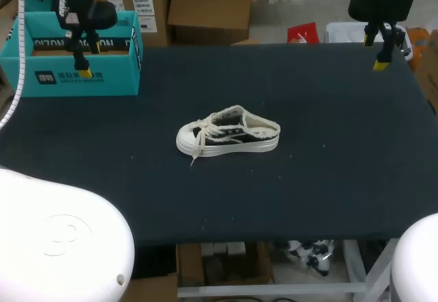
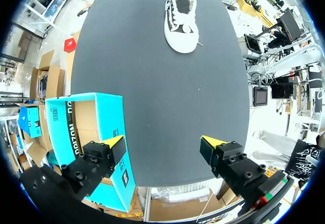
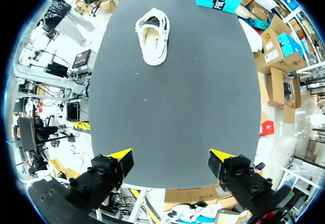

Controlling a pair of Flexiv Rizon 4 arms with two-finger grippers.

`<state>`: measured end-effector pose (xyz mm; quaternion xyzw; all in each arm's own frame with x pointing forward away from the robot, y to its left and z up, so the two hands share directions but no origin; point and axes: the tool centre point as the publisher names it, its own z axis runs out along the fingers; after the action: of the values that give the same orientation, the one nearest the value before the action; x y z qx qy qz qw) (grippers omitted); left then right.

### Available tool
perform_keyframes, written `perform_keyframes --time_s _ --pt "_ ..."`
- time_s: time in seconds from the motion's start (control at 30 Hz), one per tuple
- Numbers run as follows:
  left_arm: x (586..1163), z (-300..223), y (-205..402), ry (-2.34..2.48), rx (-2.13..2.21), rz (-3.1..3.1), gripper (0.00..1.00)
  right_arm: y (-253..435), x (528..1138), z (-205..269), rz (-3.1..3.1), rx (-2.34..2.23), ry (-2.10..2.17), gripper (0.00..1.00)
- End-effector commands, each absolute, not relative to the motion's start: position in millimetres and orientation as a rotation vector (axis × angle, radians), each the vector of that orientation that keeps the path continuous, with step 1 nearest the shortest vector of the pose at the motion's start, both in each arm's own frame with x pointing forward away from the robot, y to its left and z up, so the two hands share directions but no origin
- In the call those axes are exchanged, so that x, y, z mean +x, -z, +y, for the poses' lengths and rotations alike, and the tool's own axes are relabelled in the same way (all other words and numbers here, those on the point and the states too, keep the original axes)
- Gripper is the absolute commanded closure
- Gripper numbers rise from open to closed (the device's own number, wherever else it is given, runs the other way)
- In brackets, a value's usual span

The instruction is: Open the shoe tongue, take the insole out of the shoe, put the insole back into the shoe, and pack the shoe into the shoebox

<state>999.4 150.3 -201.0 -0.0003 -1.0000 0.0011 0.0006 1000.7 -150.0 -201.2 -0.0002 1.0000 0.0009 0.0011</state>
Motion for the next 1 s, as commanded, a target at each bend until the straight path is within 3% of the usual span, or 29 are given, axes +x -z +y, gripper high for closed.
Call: perform_keyframes --time_s 0.03,0.8,1.0 --pt "999 150 201 -0.002 -0.001 -3.14 0.0 200 1001 -150 3.142 0.0 0.0 0.0" --pt "992 143 195 -0.108 -0.094 -3.146 0.0 202 998 -146 3.13 -0.002 -0.07 0.0" --pt "983 125 203 -0.04 0.251 -3.069 0.0 223 981 -124 3.112 0.015 -0.235 0.0"
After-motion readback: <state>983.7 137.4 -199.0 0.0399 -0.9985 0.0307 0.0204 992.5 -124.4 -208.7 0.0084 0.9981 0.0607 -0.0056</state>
